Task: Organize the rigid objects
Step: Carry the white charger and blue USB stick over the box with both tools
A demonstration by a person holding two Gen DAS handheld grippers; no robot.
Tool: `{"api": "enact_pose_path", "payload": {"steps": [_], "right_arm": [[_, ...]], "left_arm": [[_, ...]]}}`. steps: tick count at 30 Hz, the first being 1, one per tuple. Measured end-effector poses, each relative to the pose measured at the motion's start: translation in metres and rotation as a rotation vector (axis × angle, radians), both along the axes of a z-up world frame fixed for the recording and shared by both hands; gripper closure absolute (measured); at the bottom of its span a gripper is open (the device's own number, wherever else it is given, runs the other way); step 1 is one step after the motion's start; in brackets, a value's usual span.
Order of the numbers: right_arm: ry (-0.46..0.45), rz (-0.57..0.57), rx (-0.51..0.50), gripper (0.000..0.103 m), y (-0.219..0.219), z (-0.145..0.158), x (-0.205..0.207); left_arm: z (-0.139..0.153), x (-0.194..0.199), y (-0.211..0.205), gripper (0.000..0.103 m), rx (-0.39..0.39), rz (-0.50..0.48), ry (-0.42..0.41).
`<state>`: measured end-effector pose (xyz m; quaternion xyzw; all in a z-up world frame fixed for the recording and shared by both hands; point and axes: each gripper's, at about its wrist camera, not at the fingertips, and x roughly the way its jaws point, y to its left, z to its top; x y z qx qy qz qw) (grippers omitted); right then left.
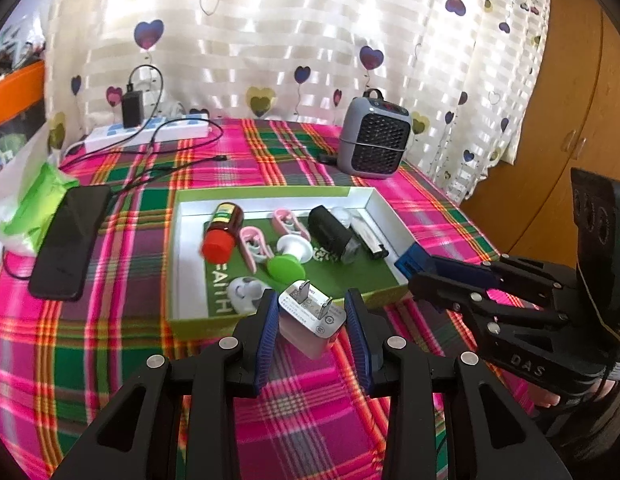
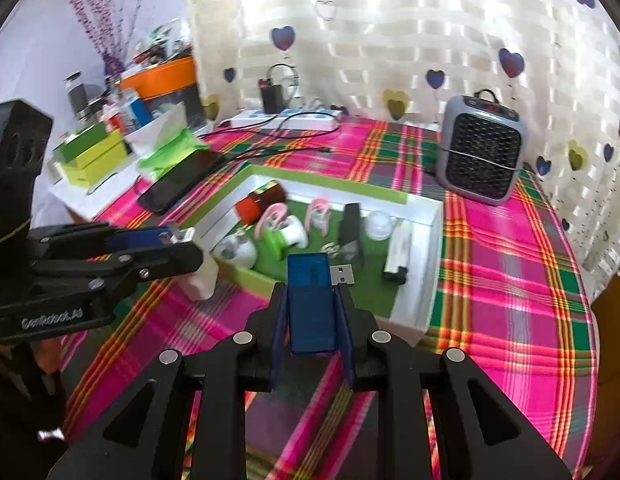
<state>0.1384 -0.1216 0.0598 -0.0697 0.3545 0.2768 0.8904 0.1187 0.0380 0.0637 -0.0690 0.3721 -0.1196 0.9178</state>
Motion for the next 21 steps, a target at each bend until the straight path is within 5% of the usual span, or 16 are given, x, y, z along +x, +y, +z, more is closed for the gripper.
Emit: {"api": "enact_pose_path", "payload": {"steps": [21], "right_arm": [[0.069, -0.103, 0.016, 0.079, -0.008, -0.015, 0.060]], "left_arm": [[-0.010, 0.048, -0.019, 0.071, -0.019, -0.039, 0.021]]}}
